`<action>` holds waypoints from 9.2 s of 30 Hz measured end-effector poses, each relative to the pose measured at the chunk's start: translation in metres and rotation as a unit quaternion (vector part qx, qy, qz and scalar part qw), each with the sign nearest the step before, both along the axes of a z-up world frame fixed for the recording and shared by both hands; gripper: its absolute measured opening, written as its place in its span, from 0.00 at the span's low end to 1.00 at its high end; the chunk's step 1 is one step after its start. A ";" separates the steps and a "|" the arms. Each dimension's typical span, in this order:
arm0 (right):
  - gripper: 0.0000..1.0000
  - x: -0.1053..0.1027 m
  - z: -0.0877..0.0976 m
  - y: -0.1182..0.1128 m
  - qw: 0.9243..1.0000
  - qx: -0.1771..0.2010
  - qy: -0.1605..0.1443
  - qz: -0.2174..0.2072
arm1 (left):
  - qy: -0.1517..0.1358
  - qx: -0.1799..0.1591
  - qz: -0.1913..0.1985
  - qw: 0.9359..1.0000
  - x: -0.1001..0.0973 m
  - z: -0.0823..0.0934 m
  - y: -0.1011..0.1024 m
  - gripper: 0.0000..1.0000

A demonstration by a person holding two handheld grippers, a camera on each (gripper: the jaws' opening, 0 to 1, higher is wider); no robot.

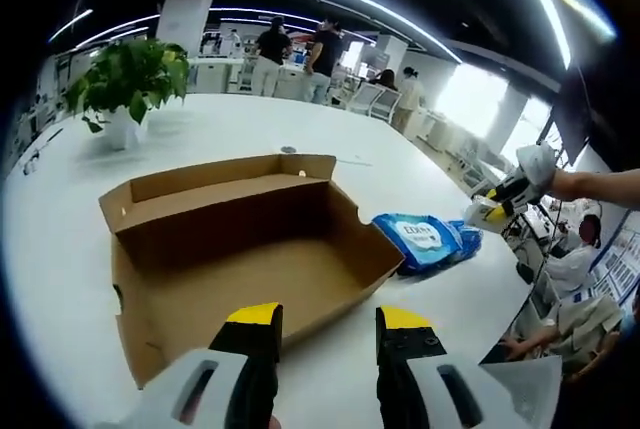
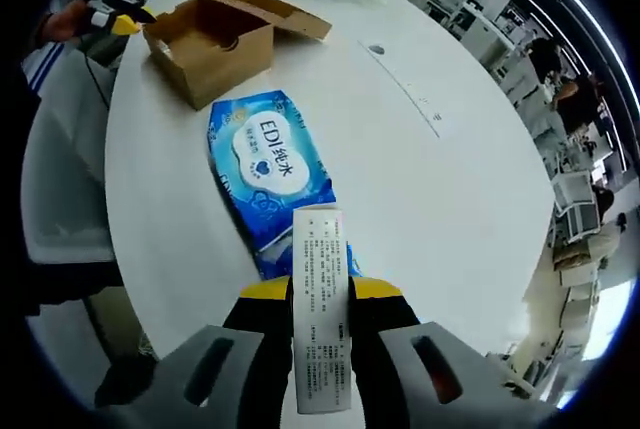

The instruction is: Operate the shoe box by opening the lid, removing the specified soft item, and placing it in the target area until the item is outside and the box remains undamaged.

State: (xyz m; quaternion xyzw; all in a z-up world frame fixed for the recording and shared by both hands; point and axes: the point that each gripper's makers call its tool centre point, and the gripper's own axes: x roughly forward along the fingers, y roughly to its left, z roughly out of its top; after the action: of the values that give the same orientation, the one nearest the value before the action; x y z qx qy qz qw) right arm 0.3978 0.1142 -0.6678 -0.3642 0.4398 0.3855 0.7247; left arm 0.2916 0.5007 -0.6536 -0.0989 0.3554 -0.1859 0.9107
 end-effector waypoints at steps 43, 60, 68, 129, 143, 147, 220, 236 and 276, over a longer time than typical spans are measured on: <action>0.18 0.060 -0.063 0.015 0.981 -0.107 0.023 0.158 | 0.015 0.014 0.040 0.999 0.011 -0.005 0.028 0.38; 0.18 0.061 -0.074 0.008 0.976 -0.127 0.029 0.176 | 0.019 0.016 0.037 0.999 0.014 -0.008 0.025 0.38; 0.18 0.060 -0.077 0.005 0.973 -0.138 0.031 0.184 | 0.019 0.017 0.039 0.999 0.014 -0.008 0.026 0.38; 0.24 0.058 -0.046 -0.020 0.973 -0.180 -0.009 0.144 | 0.004 0.009 0.030 1.000 0.008 0.000 0.030 0.38; 0.26 0.045 -0.025 -0.014 0.981 -0.161 -0.033 0.105 | -0.008 0.006 0.026 1.000 0.000 0.007 0.041 0.38; 0.26 0.038 -0.023 -0.014 0.983 -0.157 -0.034 0.093 | -0.012 0.006 0.023 1.000 -0.003 0.011 0.042 0.38; 0.39 -0.056 -0.003 0.286 0.971 0.236 -0.030 0.018 | -0.007 0.000 -0.006 1.000 -0.012 0.001 0.049 0.38; 0.38 -0.089 -0.009 0.300 0.968 0.248 -0.017 0.032 | 0.001 0.043 -0.034 0.998 -0.012 -0.005 0.077 0.38; 0.43 -0.101 0.024 0.178 0.940 0.295 -0.077 -0.150 | 0.061 0.238 -0.339 0.908 0.023 -0.075 0.082 0.39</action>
State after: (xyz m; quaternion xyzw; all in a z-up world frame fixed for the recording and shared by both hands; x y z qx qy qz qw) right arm 0.2969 0.2919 -0.6434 -0.0922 0.2987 0.3560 0.8806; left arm 0.3150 0.5832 -0.7283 0.2366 0.4561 -0.3869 0.7657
